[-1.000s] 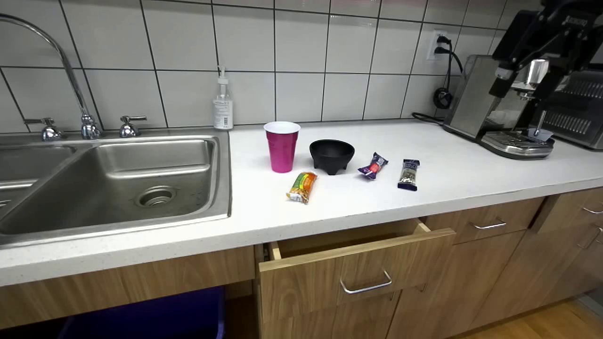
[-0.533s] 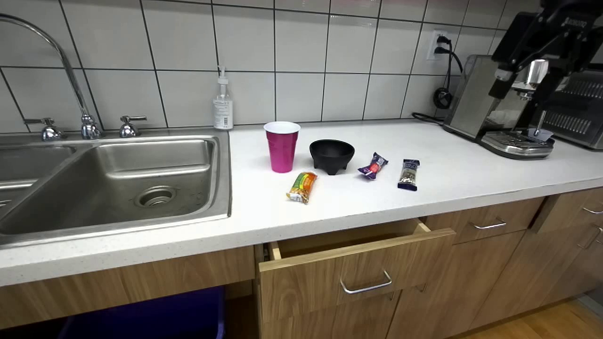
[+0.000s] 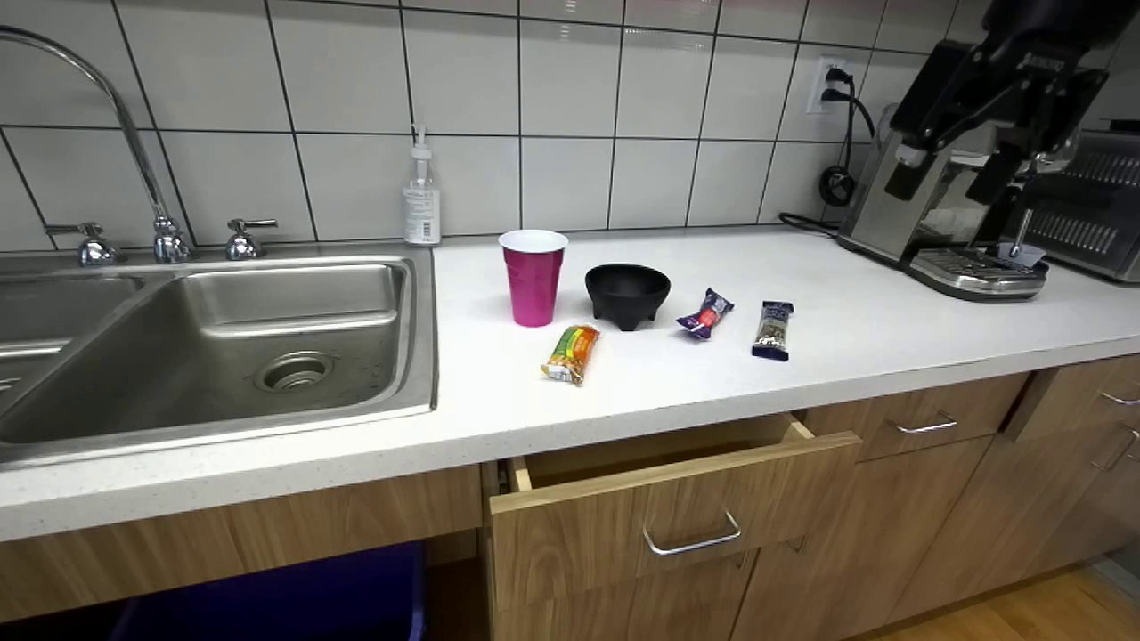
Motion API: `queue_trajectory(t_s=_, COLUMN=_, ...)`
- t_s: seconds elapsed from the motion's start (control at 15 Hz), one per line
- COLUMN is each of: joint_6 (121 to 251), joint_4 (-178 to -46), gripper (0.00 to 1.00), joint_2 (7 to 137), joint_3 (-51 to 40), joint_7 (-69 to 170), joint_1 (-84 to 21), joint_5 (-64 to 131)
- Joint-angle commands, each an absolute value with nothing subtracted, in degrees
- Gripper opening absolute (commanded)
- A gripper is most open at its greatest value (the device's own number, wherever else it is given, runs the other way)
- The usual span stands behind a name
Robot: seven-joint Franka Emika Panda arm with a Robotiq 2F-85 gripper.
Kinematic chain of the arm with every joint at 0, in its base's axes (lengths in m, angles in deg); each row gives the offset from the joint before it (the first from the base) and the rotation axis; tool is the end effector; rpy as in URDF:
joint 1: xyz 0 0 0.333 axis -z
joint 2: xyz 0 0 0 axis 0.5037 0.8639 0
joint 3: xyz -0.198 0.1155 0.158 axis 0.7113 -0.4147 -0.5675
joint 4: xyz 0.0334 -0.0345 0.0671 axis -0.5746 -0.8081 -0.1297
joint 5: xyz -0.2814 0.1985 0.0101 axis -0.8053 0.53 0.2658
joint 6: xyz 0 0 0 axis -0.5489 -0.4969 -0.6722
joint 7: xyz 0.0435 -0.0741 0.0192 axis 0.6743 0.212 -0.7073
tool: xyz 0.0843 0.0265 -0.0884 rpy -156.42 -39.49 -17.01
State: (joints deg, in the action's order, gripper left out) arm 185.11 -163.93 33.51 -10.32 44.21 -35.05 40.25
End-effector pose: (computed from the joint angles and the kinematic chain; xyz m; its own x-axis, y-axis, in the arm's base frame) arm 0.4060 0.0452 0.4045 0.9783 0.0913 0.1858 0.1007 -0.9941 -0.0413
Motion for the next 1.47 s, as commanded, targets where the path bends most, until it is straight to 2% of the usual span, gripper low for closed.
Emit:
queue_trajectory(t_s=0.0, joint_6=188.2, joint_4=-163.8, gripper=1.0, joint_2=36.1, joint_3=-12.0, joint_7=46.7, joint_1=-35.7, joint_5=41.9)
queue_trajectory(t_s=1.4, joint_6=196.6, joint_4=-153.3, gripper=1.0, joint_2=59.2, joint_3=-16.6, joint_7=58.6, joint_1=-37.6, joint_5=39.0)
